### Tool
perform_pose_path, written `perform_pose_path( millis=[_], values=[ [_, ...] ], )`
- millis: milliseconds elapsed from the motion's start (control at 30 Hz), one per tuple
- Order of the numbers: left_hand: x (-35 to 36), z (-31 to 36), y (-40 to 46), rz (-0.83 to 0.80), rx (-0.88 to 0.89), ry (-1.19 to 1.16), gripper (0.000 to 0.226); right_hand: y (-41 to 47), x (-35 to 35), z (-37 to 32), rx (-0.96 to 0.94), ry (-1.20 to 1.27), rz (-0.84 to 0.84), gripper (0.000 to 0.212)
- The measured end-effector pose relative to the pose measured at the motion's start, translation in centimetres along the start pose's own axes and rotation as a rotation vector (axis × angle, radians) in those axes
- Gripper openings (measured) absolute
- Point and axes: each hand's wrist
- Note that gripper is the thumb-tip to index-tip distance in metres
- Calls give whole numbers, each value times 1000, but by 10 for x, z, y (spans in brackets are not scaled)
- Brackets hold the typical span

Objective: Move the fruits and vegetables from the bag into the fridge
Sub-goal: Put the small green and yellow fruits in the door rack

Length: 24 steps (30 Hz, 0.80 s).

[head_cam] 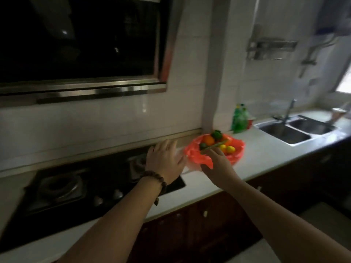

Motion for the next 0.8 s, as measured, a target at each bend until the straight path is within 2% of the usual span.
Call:
perform_pose_path(
  millis=[167,267,367,633,800],
  values=[
    [82,71,44,-62,74,-42,68,-14,-29,105,107,-27,30,46],
    [117,97,64,-87,92,-50,71,-12,-41,150,147,-27,31,45],
    [147,114,85,-105,116,-56,64,0,-45,185,190,-30,24,45],
    [225,107,168,-138,72,-107,63,67,-14,270,229,-57,-41,44],
    [285,79,236,-162,-40,-112,63,143,23,323,208,-76,-112,45]
  ],
)
Point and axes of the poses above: each hand's wrist, its own y-axis towards the middle knuckle, its own x-axis out of the palm, z = x × y, and after that the axes turned 13 degrees about -y, right-handed
